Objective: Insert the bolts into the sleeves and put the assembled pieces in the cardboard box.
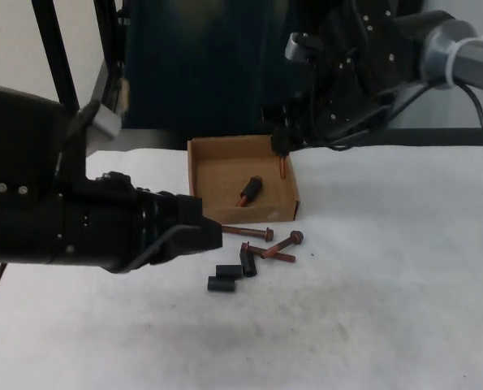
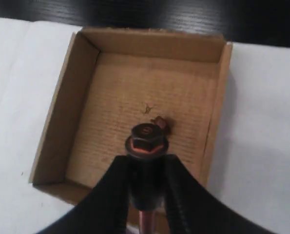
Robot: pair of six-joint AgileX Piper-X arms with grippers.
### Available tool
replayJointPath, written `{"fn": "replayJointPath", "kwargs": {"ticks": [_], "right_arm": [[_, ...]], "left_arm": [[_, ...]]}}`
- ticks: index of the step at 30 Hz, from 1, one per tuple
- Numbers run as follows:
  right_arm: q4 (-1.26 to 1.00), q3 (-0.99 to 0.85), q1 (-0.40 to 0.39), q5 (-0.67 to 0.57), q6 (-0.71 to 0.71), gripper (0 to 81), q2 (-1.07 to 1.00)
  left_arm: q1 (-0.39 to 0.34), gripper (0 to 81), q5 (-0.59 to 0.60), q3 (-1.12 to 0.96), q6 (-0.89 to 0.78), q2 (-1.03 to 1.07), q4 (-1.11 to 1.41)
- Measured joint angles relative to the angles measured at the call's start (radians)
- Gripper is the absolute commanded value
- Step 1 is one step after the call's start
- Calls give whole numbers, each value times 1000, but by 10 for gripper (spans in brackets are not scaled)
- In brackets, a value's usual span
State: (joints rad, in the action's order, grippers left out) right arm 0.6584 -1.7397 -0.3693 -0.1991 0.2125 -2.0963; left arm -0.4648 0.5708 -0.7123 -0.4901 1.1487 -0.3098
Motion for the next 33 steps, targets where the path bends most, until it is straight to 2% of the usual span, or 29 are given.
{"fn": "replayJointPath", "kwargs": {"ticks": [7, 12, 24, 26, 30, 33], "right_arm": [[16, -85, 0, 44, -4, 2, -77], [33, -89, 0, 44, -9, 2, -146], [-9, -93, 0, 50, -28, 6, -168], [-11, -93, 0, 50, -28, 48, -171], [-15, -93, 0, 44, -29, 187, -180], [-20, -93, 0, 44, -29, 206, -183]], "left_arm": [[-16, 224, 0, 0, 0, 0, -5], [-18, 224, 0, 0, 0, 0, -5], [-18, 224, 0, 0, 0, 0, -5], [-18, 224, 0, 0, 0, 0, -5], [-18, 224, 0, 0, 0, 0, -5], [-18, 224, 0, 0, 0, 0, -5]]}}
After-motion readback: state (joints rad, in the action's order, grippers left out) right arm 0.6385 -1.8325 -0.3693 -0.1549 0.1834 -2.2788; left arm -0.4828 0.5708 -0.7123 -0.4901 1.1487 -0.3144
